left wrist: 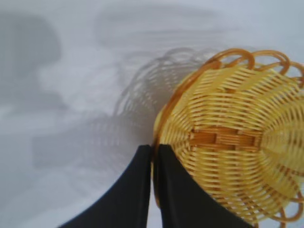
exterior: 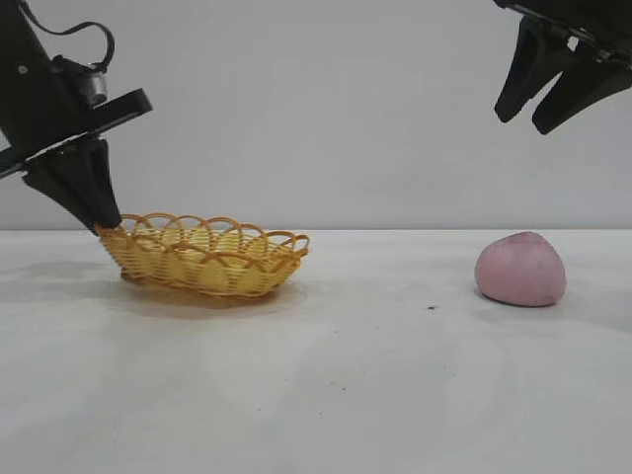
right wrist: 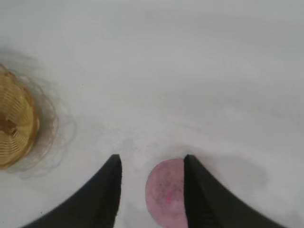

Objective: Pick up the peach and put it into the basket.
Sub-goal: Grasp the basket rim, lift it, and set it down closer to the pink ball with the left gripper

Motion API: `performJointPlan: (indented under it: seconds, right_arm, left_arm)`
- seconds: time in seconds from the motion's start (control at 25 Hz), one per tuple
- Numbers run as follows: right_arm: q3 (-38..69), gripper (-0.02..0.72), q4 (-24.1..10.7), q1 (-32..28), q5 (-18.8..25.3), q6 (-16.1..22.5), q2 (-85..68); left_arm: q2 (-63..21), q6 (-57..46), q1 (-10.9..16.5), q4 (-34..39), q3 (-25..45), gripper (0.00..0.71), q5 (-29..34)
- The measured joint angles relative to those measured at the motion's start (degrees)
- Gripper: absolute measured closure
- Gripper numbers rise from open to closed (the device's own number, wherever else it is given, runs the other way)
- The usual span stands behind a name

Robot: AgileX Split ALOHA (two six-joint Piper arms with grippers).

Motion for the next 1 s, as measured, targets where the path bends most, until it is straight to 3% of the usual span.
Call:
performJointPlan:
  seconds: [0.16, 0.4, 0.56, 0.72, 0.92, 1.0]
  right_arm:
    - [0.0, 0.401, 0.0, 0.0, 0.0, -0.1, 0.0]
    - [0.0, 0.401, 0.0, 0.0, 0.2, -0.2, 0.0]
    - [0.0, 0.401, 0.0, 0.0, 0.3, -0.3, 0.0]
    - [0.0, 0.401, 0.3, 0.0, 0.3, -0.3, 0.0]
    - [0.0, 0.401, 0.7, 0.0, 0.4, -0.5, 0.0]
    - [0.0, 0.401, 0.9, 0.0, 0.4, -0.5, 0.0]
  left_arm:
    - [0.0, -1.5, -1.6, -1.7, 0.0, 0.710, 0.6]
    - [0.1, -5.2, -7.6, -4.1, 0.0, 0.710, -1.5]
    - [0.1, -6.4, -8.6, -7.5, 0.4, 0.710, -3.0]
    - [0.1, -5.7, -8.6, -16.2, 6.2, 0.710, -8.0]
    - [0.1, 8.0, -8.9, -33.6, 13.0, 0.710, -10.1]
    - [0.1, 10.9, -9.0, -36.9, 13.3, 0.710, -10.1]
